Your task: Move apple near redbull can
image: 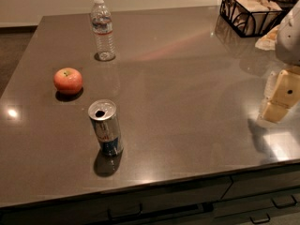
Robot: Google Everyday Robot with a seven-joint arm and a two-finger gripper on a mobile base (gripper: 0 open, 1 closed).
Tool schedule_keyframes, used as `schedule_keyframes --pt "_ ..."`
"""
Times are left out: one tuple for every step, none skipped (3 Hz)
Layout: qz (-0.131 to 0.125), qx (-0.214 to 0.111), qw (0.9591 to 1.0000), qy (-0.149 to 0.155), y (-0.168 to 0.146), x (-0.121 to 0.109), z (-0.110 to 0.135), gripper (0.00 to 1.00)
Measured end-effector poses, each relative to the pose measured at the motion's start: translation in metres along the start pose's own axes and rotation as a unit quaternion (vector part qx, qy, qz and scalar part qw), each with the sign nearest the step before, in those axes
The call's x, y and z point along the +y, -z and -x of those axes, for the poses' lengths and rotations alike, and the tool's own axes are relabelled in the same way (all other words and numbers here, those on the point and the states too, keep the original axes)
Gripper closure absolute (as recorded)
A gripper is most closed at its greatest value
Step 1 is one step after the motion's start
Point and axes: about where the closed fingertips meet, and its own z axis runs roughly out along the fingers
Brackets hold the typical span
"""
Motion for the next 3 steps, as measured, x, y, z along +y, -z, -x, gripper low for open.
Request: schedule_keyframes --pt "0.0 0.0 1.0 0.0 0.0 0.0 0.0 0.0" --pt "-0.007 -0.014 0.9999 0.005 -0.002 -0.007 0.012 0.0" --pt "-0.015 -0.051 0.9984 0.018 -0.014 -0.03 0.043 0.0"
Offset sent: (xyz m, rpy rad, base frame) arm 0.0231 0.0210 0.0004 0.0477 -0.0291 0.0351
